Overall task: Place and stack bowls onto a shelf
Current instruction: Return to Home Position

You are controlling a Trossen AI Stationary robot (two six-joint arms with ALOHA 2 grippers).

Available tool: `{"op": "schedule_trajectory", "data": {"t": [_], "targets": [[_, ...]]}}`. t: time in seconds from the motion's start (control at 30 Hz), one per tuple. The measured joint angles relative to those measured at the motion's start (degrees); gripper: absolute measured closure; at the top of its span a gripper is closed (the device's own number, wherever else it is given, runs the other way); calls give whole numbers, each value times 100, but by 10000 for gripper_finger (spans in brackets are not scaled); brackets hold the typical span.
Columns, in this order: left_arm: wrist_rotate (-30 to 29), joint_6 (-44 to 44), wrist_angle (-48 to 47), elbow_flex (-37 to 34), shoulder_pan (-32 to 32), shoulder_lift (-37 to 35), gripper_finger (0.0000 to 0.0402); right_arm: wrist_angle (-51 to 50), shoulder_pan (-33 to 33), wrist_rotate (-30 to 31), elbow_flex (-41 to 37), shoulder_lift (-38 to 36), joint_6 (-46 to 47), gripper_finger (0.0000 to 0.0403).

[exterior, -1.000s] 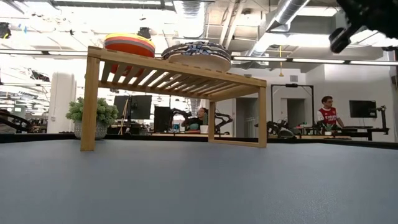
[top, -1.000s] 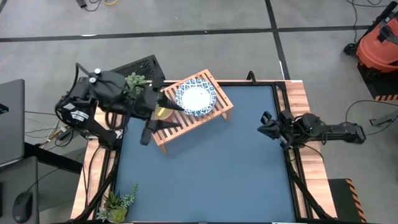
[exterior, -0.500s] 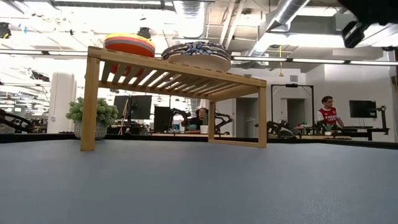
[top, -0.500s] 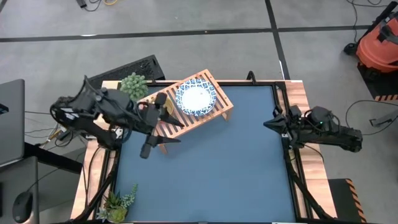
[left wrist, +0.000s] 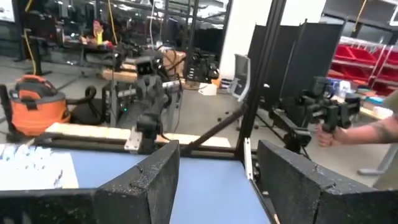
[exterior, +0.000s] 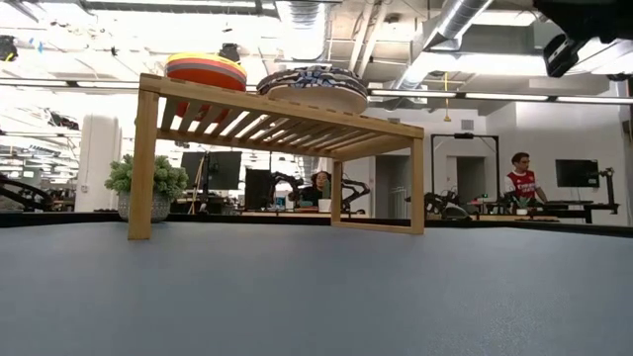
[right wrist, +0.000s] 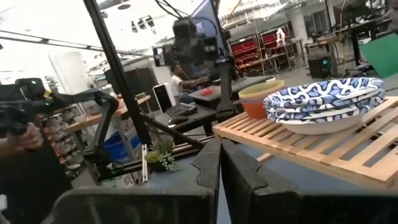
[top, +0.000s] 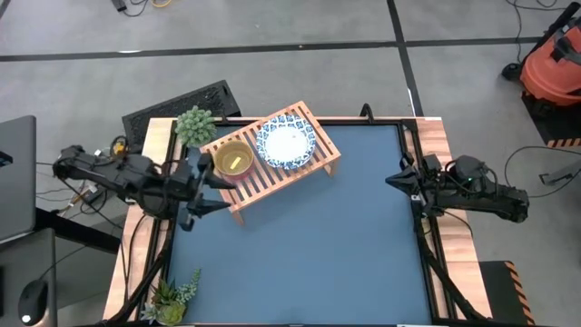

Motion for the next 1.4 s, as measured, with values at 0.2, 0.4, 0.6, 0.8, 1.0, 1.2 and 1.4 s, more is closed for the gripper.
{"op": "schedule_trajectory", "data": {"t": [0.2,0.4,0.6,0.8,1.0,1.2,1.4], "targets": [[7,-94,244,-1004,2,-1169,200,-104,0,270,0,0,-12,361],[35,-151,457,-1947,2,-2154,200,-263,0,287,0,0,-124,361],[-35,-335,1078,-2994,2,-2875,200,-494,0,287,0,0,-207,361],[-116,-454,1467,-3765,2,-3280,200,-541,0,287,-57,0,-332,361],[-116,-523,1605,-4285,2,-3677,200,-420,0,286,-453,0,-274,361],[-274,-434,1593,-4772,2,-4099,200,182,0,251,-1002,0,-220,361],[-331,-474,1109,-4805,7,-4284,200,674,2,59,-1434,0,-238,361]]}}
